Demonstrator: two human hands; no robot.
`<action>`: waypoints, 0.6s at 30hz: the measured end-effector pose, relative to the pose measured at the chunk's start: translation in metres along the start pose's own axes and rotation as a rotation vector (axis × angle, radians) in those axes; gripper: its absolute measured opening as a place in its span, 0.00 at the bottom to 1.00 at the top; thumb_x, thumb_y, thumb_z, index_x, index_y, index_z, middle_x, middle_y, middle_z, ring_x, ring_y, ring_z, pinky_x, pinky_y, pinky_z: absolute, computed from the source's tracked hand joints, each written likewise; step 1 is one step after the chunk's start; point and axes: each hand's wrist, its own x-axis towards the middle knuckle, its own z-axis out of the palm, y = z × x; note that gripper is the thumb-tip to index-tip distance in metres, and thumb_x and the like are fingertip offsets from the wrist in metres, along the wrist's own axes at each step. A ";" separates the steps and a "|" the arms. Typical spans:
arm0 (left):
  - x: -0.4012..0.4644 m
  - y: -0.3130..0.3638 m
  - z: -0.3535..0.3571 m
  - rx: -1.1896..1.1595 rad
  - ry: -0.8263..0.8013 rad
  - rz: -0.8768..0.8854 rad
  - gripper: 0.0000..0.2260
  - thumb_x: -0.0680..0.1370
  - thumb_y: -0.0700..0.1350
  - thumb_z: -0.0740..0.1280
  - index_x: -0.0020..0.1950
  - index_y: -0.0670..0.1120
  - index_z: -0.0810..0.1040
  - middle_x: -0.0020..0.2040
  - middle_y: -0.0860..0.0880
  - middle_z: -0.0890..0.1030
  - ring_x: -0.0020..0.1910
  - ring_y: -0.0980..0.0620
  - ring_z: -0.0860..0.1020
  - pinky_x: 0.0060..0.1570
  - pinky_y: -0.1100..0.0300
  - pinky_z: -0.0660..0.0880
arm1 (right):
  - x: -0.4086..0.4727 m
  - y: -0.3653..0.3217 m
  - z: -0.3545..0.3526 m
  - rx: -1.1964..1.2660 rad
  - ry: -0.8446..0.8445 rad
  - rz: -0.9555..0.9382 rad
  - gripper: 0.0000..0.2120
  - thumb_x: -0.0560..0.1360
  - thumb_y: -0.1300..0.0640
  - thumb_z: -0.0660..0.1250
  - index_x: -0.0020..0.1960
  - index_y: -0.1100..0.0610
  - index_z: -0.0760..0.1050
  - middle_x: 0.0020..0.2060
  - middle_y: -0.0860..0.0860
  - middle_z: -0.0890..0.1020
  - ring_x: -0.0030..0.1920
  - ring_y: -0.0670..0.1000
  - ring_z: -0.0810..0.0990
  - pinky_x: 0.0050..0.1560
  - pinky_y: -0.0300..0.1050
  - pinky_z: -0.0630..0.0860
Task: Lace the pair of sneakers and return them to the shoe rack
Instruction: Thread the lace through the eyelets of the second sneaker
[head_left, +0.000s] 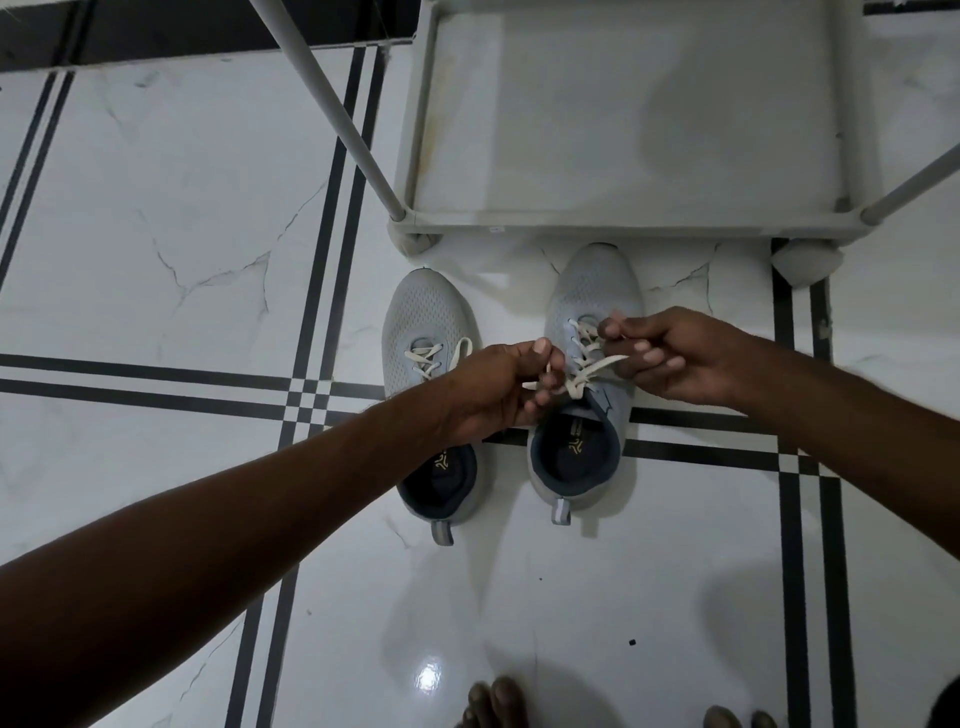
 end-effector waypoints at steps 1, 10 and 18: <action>0.002 -0.001 0.000 0.008 -0.028 0.000 0.15 0.85 0.49 0.56 0.42 0.46 0.74 0.34 0.49 0.68 0.26 0.57 0.68 0.24 0.67 0.65 | 0.002 0.000 -0.003 -0.072 0.030 0.015 0.08 0.79 0.60 0.57 0.42 0.58 0.69 0.26 0.49 0.64 0.21 0.42 0.65 0.13 0.31 0.60; 0.004 -0.010 0.002 0.304 0.027 0.061 0.18 0.84 0.41 0.56 0.33 0.47 0.71 0.27 0.51 0.63 0.20 0.58 0.62 0.21 0.70 0.58 | 0.025 0.003 -0.003 -0.363 0.273 -0.115 0.16 0.83 0.60 0.50 0.37 0.58 0.66 0.21 0.47 0.63 0.16 0.42 0.59 0.14 0.29 0.53; -0.007 -0.015 0.005 0.392 0.108 0.035 0.18 0.85 0.45 0.57 0.36 0.46 0.73 0.26 0.52 0.65 0.20 0.57 0.63 0.22 0.67 0.59 | 0.032 0.008 0.004 -0.530 0.292 -0.175 0.16 0.83 0.59 0.54 0.37 0.58 0.69 0.25 0.50 0.63 0.19 0.44 0.63 0.17 0.32 0.56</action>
